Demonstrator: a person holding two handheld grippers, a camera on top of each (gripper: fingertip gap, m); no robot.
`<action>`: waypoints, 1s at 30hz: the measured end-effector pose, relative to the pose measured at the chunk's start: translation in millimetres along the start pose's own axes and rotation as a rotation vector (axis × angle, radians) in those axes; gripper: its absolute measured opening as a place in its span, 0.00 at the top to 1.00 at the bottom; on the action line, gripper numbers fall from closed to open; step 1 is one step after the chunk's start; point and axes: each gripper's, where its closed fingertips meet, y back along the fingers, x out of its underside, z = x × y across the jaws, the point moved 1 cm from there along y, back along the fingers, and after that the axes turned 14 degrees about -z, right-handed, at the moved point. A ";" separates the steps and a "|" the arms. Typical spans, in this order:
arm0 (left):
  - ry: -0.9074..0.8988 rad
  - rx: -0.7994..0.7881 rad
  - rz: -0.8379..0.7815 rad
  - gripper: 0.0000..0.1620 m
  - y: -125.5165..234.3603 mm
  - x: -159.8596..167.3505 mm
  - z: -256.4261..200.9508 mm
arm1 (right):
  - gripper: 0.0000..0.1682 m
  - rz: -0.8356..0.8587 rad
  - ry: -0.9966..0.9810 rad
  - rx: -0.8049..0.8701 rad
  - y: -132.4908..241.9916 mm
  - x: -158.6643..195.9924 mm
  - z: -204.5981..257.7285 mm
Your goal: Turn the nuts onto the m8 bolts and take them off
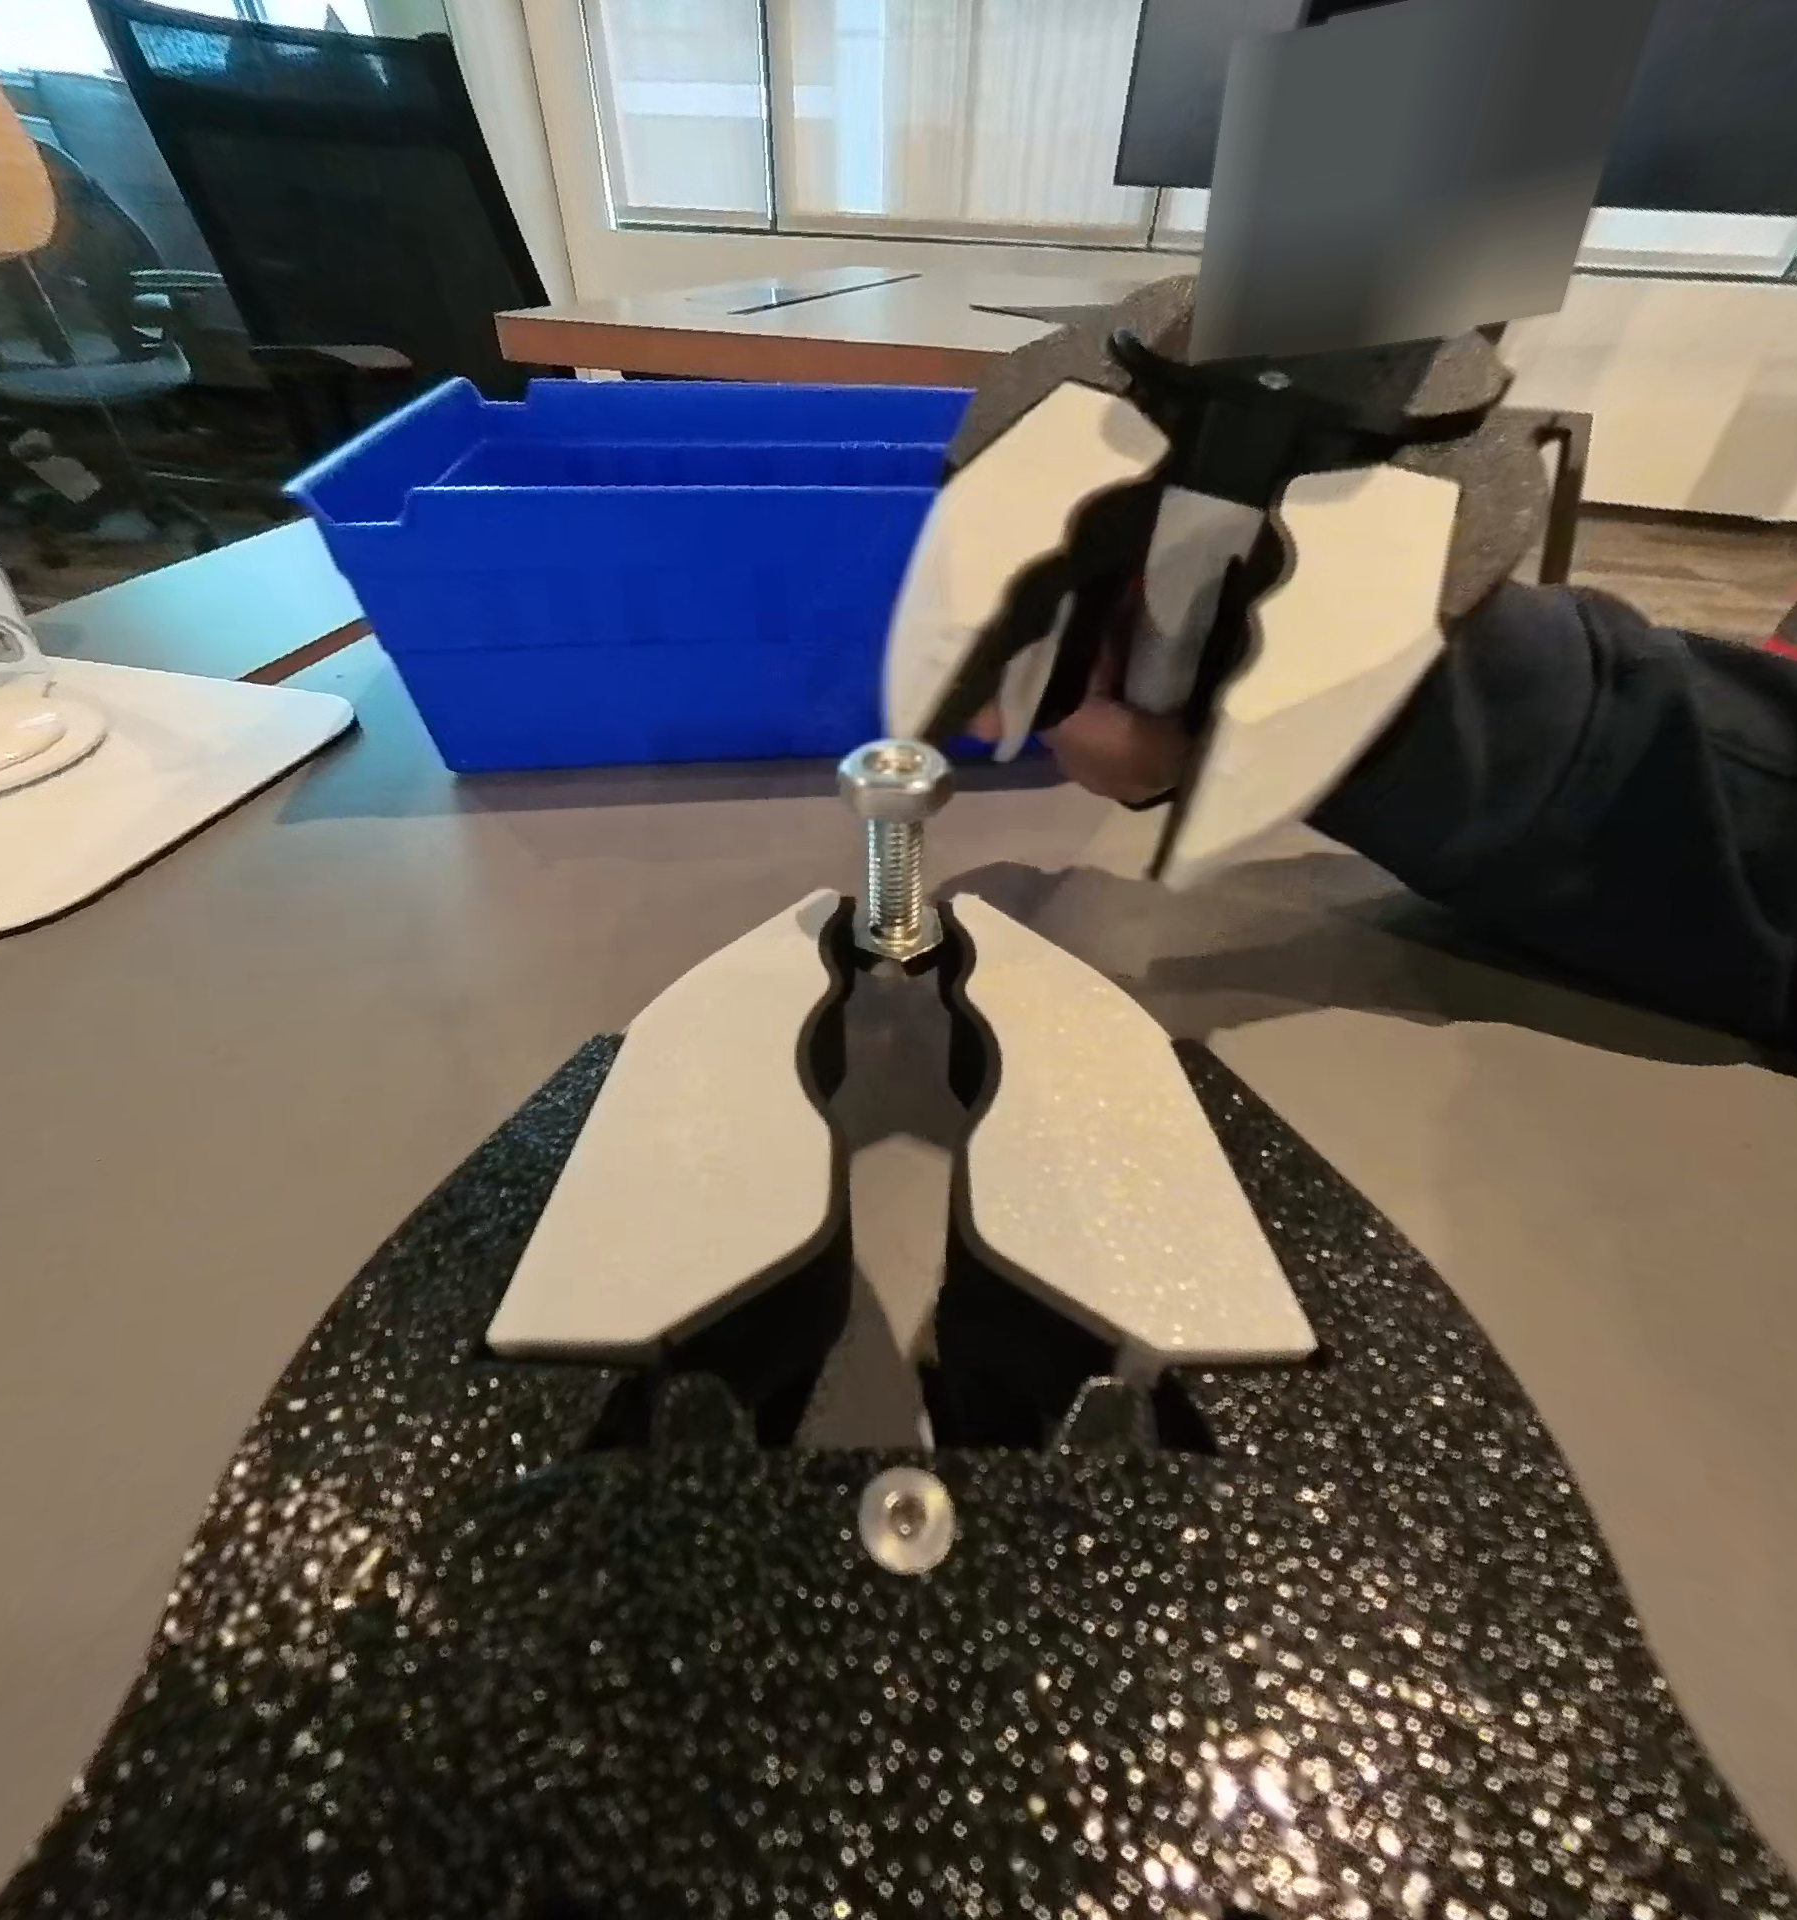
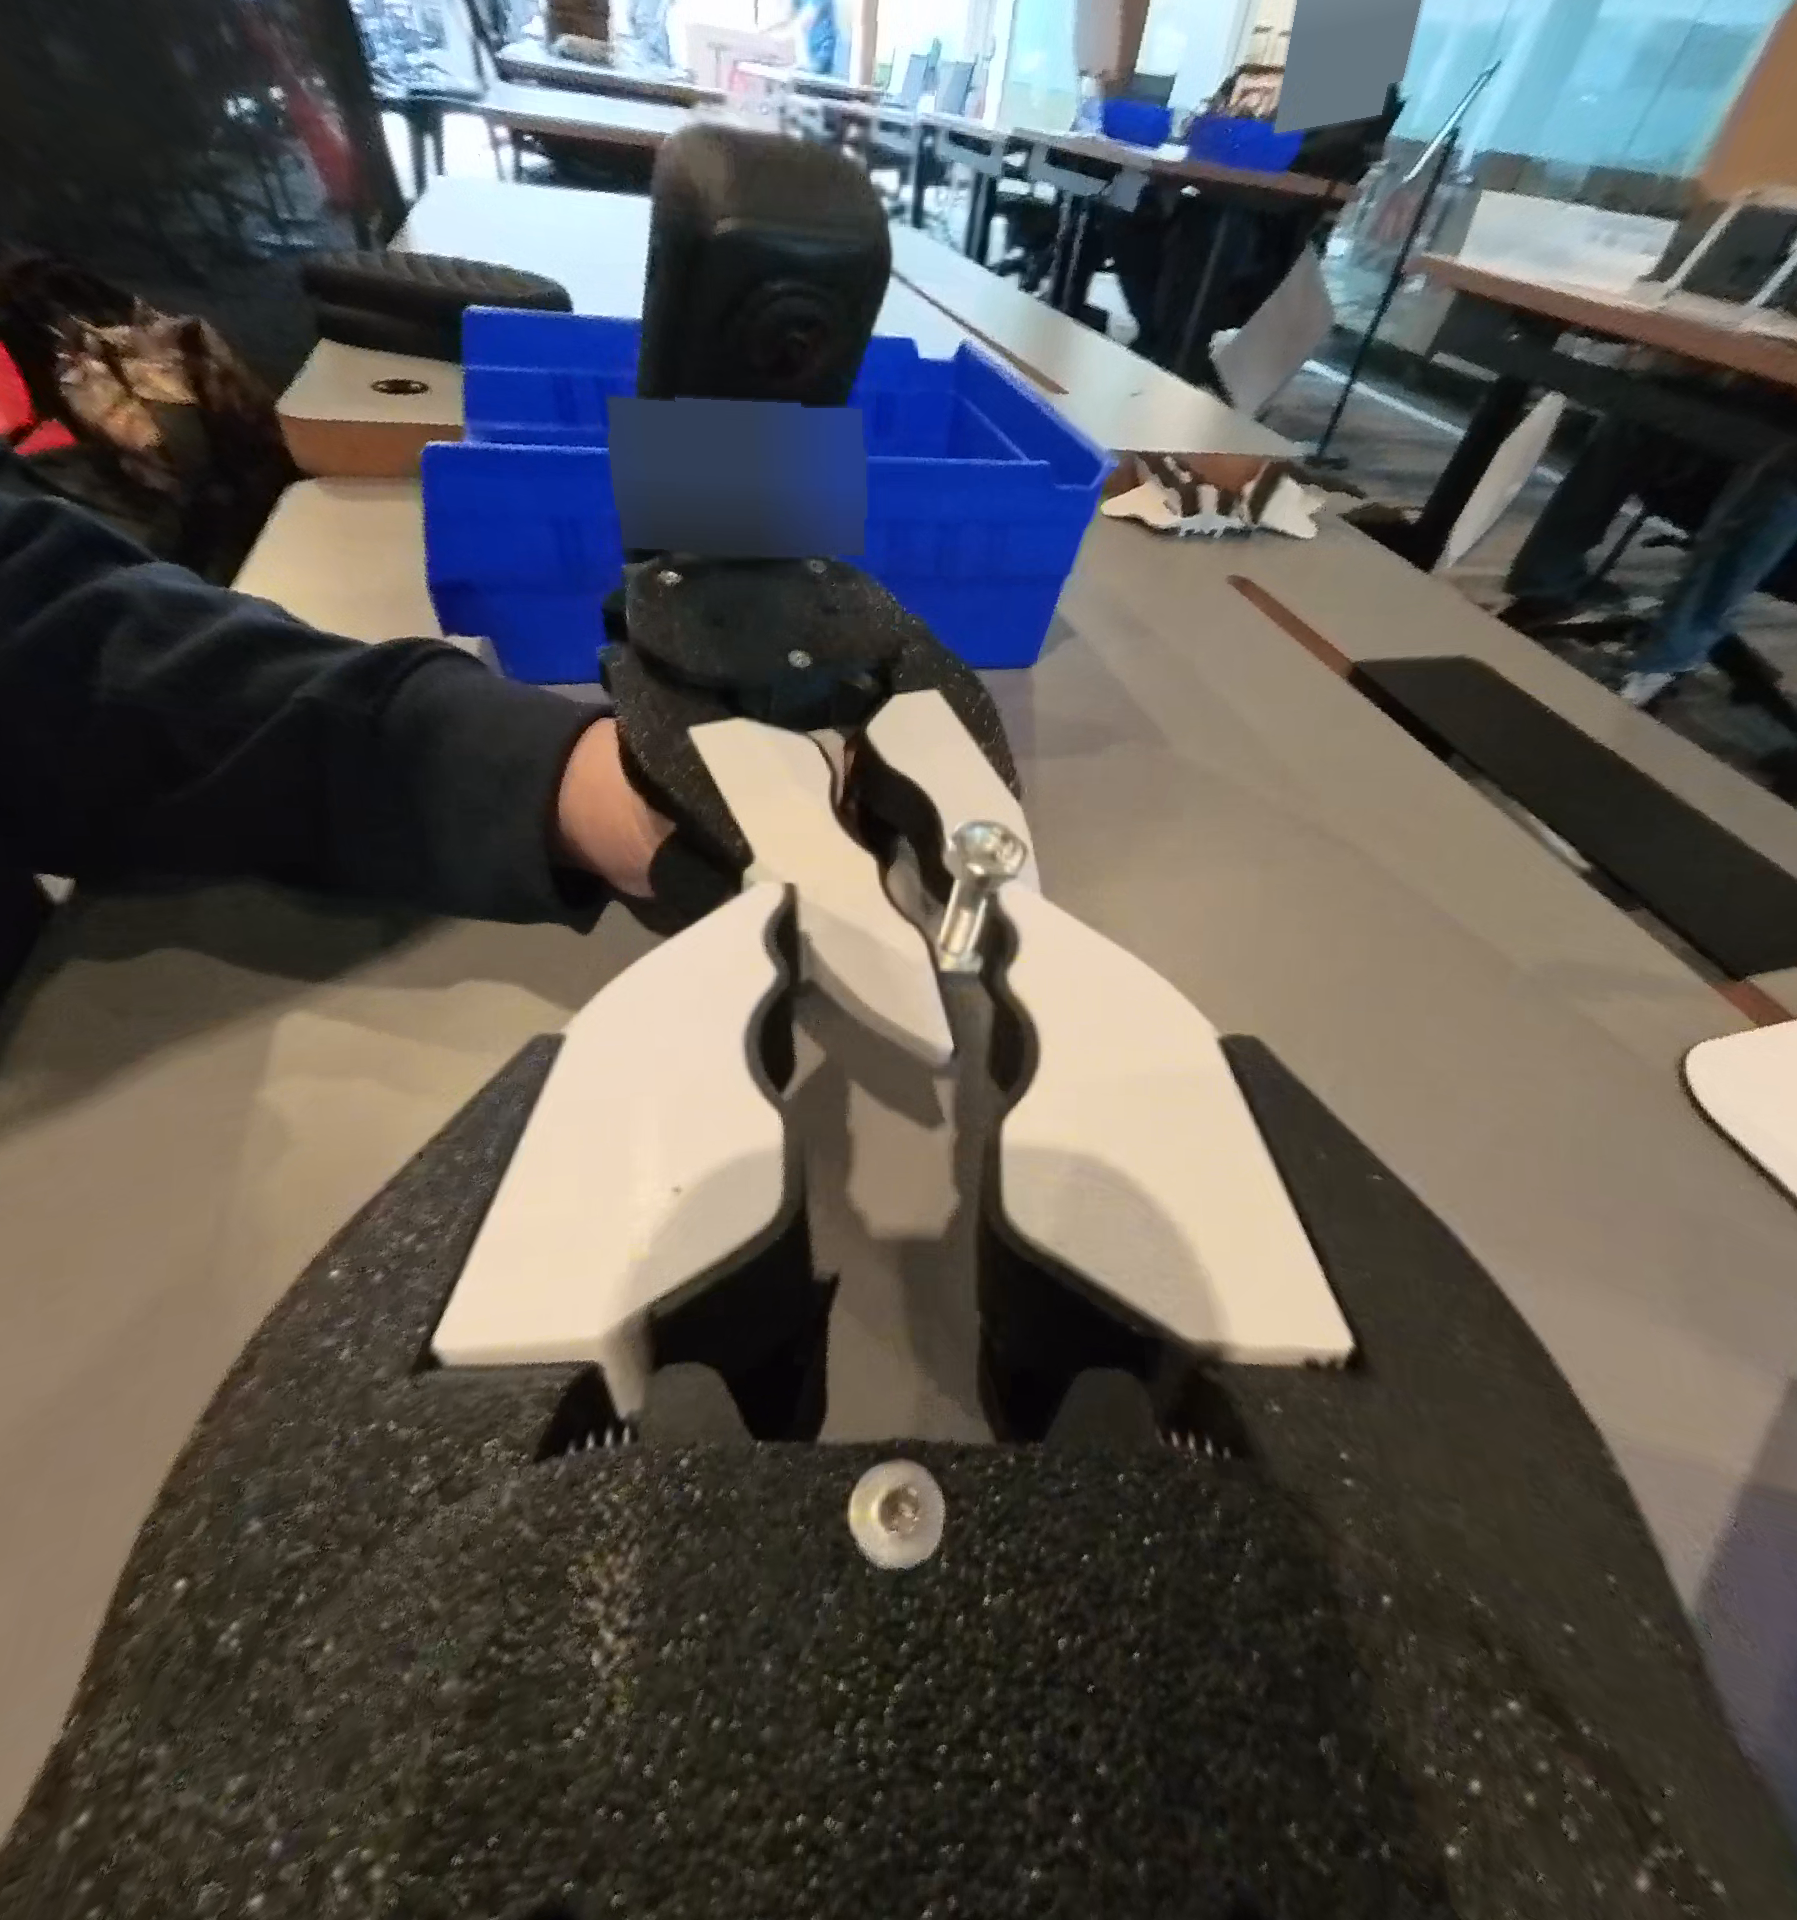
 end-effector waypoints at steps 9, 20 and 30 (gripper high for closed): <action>0.065 0.232 -0.010 0.91 -6.0 -0.9 -37.2 | 0.63 -0.156 -0.126 -0.127 -13.1 -12.3 18.7; 0.117 0.263 -0.050 0.91 -2.4 -6.5 -39.2 | 0.74 -0.051 -0.159 -0.209 13.1 -4.9 23.7; 0.122 0.245 -0.115 0.91 -0.2 -14.2 -35.1 | 0.66 -0.199 -0.119 -0.153 -0.9 -21.0 18.9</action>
